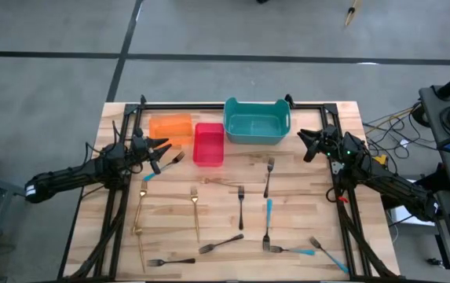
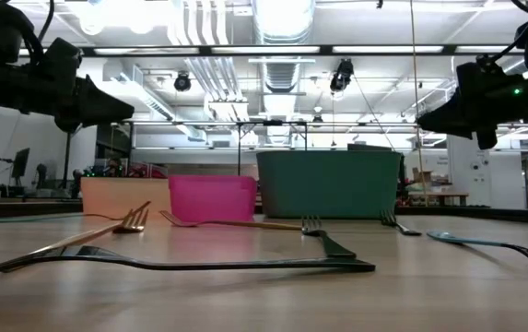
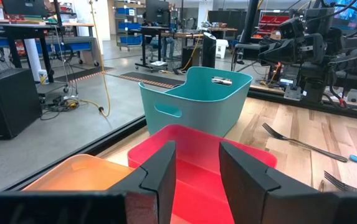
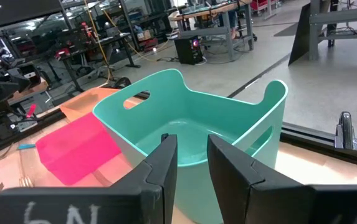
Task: Sort silverware by color (type)
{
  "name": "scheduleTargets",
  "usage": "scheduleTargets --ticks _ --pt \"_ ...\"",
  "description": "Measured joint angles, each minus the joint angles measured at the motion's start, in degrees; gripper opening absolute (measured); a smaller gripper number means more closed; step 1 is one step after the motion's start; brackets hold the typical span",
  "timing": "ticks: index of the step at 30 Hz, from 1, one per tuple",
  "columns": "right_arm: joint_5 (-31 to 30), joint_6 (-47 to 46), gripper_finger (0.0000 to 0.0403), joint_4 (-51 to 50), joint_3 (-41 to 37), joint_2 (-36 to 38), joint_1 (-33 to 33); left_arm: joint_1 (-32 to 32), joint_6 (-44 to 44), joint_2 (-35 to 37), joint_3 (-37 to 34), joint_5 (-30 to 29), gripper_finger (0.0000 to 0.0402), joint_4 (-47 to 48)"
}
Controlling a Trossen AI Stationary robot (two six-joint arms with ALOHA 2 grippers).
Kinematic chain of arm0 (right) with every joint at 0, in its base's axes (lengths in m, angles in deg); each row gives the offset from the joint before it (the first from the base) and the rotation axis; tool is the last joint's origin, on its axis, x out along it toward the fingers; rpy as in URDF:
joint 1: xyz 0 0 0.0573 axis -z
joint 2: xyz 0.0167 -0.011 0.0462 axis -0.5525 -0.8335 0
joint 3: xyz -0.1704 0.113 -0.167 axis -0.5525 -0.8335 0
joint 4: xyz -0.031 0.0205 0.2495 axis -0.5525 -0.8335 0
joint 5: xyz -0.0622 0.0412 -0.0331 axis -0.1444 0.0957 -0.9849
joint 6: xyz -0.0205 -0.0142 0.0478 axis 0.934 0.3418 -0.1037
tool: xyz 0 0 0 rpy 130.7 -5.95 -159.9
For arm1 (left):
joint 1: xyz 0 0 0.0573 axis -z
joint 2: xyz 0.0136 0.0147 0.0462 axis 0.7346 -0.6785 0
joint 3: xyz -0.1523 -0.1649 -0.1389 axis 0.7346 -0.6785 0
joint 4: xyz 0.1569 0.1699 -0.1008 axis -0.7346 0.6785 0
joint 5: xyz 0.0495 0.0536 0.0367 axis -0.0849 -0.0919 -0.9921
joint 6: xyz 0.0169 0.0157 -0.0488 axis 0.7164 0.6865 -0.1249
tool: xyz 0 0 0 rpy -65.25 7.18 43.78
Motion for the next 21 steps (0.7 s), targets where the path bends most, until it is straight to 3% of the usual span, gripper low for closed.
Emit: scheduleTargets --ticks 8,11,13,16,21 --pt "-0.07 -0.88 0.0079 0.04 0.00 -0.01 -0.01 0.00 0.02 -0.02 0.01 -0.02 0.0103 -0.34" --pt "0.33 -9.79 0.0079 1.50 0.00 -0.17 0.00 0.05 -3.81 -0.02 0.02 0.40 0.0103 -2.67" --pt "4.84 -12.21 0.0079 4.37 0.00 -0.78 -0.01 0.05 -9.48 -0.06 0.02 1.04 0.0103 -5.95" --pt "11.93 -14.85 0.0079 13.22 0.00 -2.89 -0.04 0.05 -10.46 0.00 0.02 3.31 0.0103 -12.70" --pt "17.27 -18.83 0.0079 27.28 0.23 -6.75 -0.04 0.07 -12.20 -0.13 0.02 14.05 0.0103 -22.81"
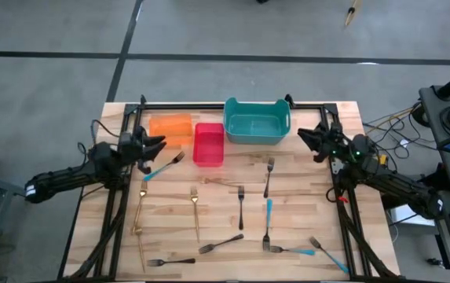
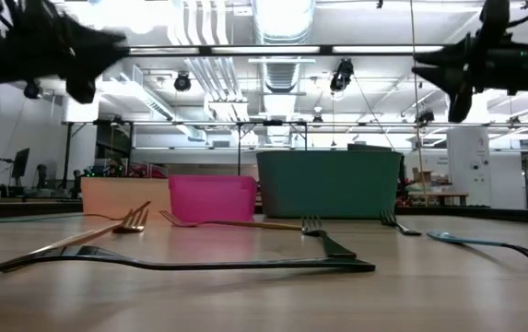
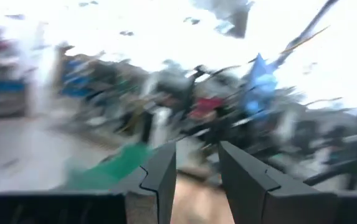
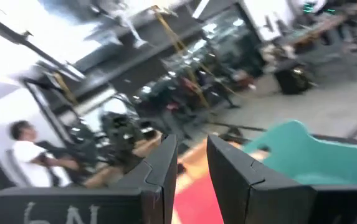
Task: Sort silverware by color (type)
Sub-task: Put the black fork into the green bin
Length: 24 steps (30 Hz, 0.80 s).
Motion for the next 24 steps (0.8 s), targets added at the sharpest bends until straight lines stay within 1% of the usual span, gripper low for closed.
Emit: scheduleTargets --ticks 5,7,11,18,24 --pt "2.78 -0.73 0.0079 -2.04 4.90 -3.19 -1.32 0.00 -0.28 -0.26 0.00 9.94 0.0103 -7.88" --pt "2.80 -0.73 0.0079 -2.24 7.03 -5.06 -2.56 0.00 -0.28 -0.26 0.00 11.93 0.0103 -9.69" --pt "2.84 0.92 0.0079 -4.77 12.67 -9.14 -5.56 0.00 -2.21 -0.26 0.00 11.94 0.0103 -11.07" --pt "2.89 4.48 0.0079 -17.67 24.32 -17.48 -11.16 0.00 -6.80 -0.41 0.00 11.92 0.0103 -12.07" --pt "2.80 4.13 0.0079 -24.18 32.01 -24.41 -14.14 0.11 -14.11 -1.32 0.00 11.66 0.0103 -14.77"
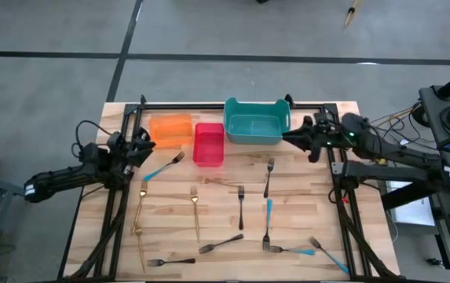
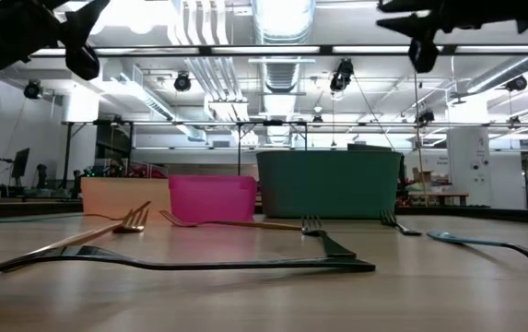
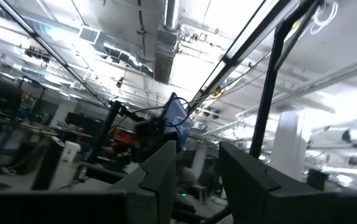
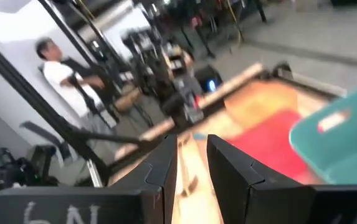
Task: Sort silverware by color (type)
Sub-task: Put the black fork into the green bin
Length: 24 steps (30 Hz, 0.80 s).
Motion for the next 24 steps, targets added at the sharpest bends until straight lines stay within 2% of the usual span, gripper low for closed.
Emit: scheduleTargets --ticks 7,15,20,24 --pt "-0.08 -7.61 0.0079 -13.73 8.43 -7.03 -0.11 1.97 -5.53 -3.93 0.00 -0.56 0.0103 -5.52" --pt "-0.06 -10.80 0.0079 -33.21 17.42 -19.25 -0.35 4.02 -4.16 -10.81 -0.02 -4.59 0.0103 -13.04" --pt "-0.26 -13.81 0.0079 -45.02 23.13 -27.68 -0.79 4.00 -3.65 -14.13 0.00 -11.73 0.0103 -13.27" --pt "-0.02 -18.56 0.0079 -54.52 26.84 -32.90 -2.63 3.93 1.66 -15.44 -0.02 -17.73 0.0103 -15.65"
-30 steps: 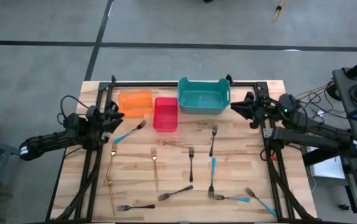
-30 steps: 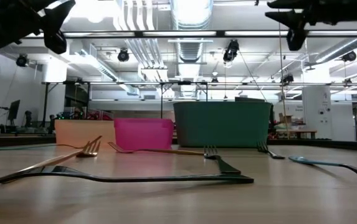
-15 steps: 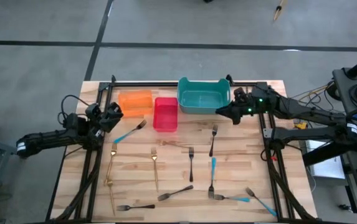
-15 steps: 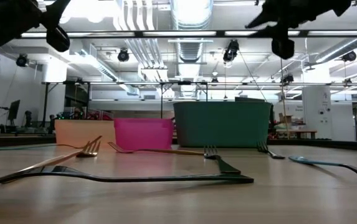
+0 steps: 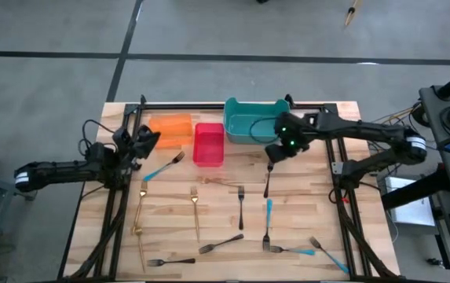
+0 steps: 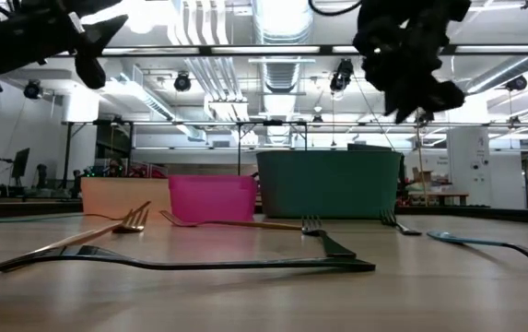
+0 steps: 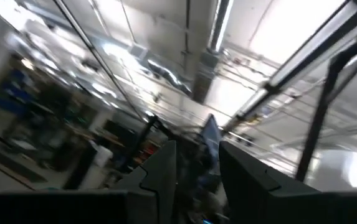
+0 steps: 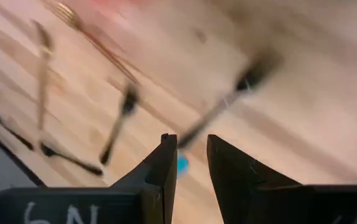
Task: Sort silverware by color (type)
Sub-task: Put the black fork into the green bin
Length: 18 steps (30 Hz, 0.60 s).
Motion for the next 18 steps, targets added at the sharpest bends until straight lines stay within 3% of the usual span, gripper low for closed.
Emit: scheduleTargets --ticks 4,9,18 --pt "-0.04 -6.42 0.0079 -8.75 2.93 -4.98 -2.96 -0.02 9.28 -0.10 0.01 -5.70 0.0103 -5.36" --pt "0.19 -13.36 0.0079 -11.11 4.97 -9.02 -5.97 -0.02 18.81 0.58 0.01 -5.15 0.0103 -8.32" --pt "0.41 -15.85 0.0107 -10.11 4.16 -18.85 -8.25 0.04 19.78 0.42 0.02 -1.72 0.0103 -6.80"
